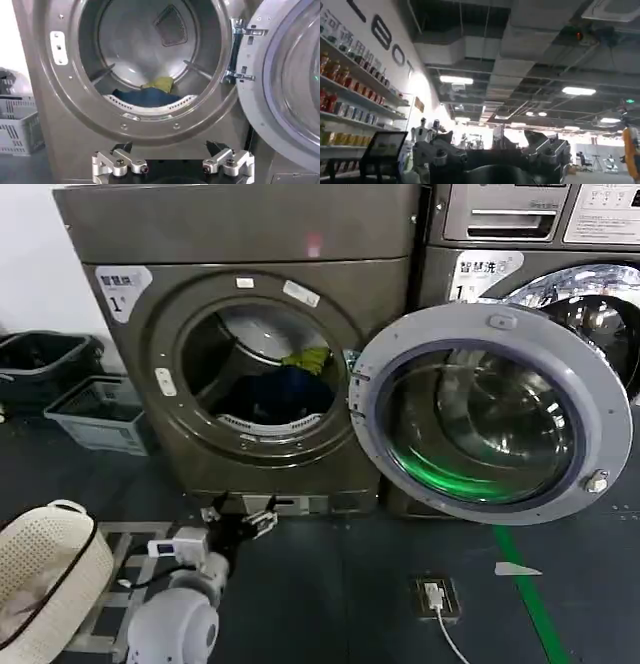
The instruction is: Grasp the clothes from the dryer.
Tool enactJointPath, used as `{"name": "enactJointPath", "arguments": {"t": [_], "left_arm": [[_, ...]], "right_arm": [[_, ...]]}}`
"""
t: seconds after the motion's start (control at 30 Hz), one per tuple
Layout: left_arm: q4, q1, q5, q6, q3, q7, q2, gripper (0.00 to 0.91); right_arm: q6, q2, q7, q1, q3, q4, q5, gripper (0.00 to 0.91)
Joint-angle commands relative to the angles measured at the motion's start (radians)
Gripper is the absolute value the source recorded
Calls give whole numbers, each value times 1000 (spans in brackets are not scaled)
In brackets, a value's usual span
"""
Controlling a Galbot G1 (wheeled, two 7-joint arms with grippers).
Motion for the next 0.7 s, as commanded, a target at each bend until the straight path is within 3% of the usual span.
{"name": "enactJointPath", "arguments": {"t": [0.03,0.7], "left_arm": [[1,3,5,49,0,3,1,907],[2,8,10,49,2,12,2,907]], "right_arm": [[18,1,5,1,0,-3,9,907],[22,8,6,2,-3,4,11,907]]}}
